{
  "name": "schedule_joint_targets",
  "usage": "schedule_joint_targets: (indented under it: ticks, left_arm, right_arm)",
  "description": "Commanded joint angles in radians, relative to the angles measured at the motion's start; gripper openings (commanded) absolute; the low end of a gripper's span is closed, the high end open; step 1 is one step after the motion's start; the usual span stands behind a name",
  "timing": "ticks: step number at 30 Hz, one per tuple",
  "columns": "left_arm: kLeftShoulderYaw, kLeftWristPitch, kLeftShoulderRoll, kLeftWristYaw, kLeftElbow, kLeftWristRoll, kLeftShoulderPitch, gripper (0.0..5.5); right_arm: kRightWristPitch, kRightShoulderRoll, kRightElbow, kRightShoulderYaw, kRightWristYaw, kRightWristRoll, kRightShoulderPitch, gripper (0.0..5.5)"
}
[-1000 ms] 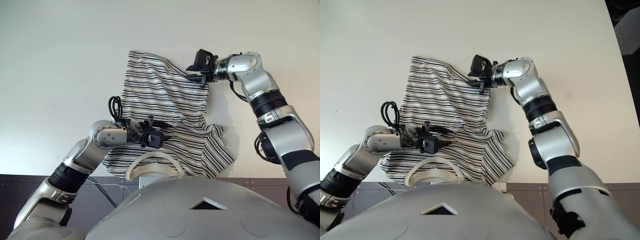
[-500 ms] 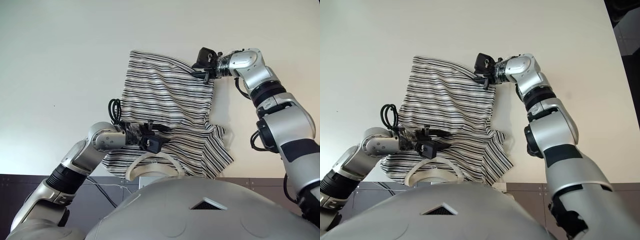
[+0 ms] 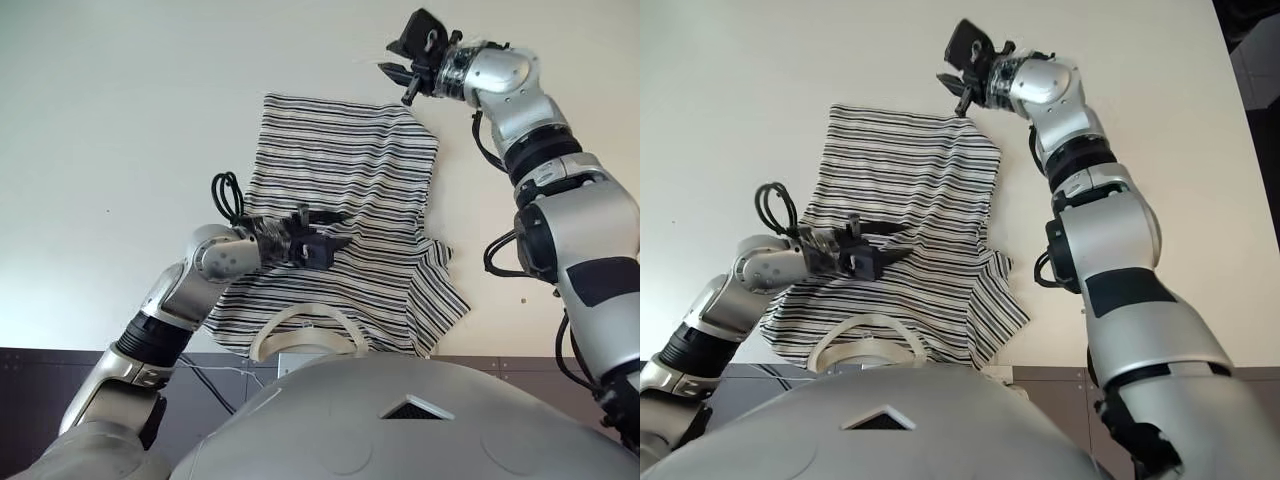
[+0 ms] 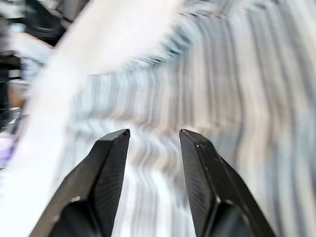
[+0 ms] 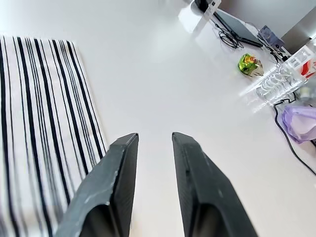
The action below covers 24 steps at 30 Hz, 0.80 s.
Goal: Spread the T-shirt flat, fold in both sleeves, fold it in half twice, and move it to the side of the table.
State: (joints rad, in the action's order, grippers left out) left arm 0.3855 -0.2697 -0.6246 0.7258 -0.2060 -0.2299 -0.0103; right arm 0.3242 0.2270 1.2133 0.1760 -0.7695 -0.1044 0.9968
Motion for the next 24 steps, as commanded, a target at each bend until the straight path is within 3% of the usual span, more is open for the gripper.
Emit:
schedule_joint_targets:
  ticks: [1, 5, 9, 11, 14, 24]
  left_arm:
    - [-0.069, 0.051, 0.009, -0.023, -0.066, 0.042, 0.009, 1.86]
    - [-0.154, 0.087, -0.067, 0.005, -0.063, 0.066, -0.028, 1.86]
    - [-0.112, 0.064, -0.085, 0.008, -0.048, 0.018, -0.086, 1.86]
    - [-0.097, 0.056, -0.087, 0.006, -0.055, 0.005, -0.113, 1.88]
    - [-0.085, 0.044, -0.09, 0.008, -0.048, -0.011, -0.128, 1.88]
    - [-0.08, -0.001, -0.112, 0.069, -0.015, 0.019, -0.079, 1.88]
  right_arm:
    - [-0.136, 0.112, -0.316, -0.088, -0.2, 0.152, -0.111, 1.24]
    - [-0.437, 0.329, -0.968, -0.041, -0.408, 0.269, -0.525, 1.24]
    - [-0.313, 0.459, -1.032, -0.07, -0.368, 0.149, -0.733, 1.24]
    - [-0.282, 0.497, -1.028, -0.08, -0.346, 0.13, -0.796, 1.58]
    - [-0.28, 0.471, -0.992, -0.054, -0.317, 0.123, -0.812, 2.13]
    - [-0.203, 0.238, -0.647, 0.048, -0.133, 0.04, -0.611, 2.16]
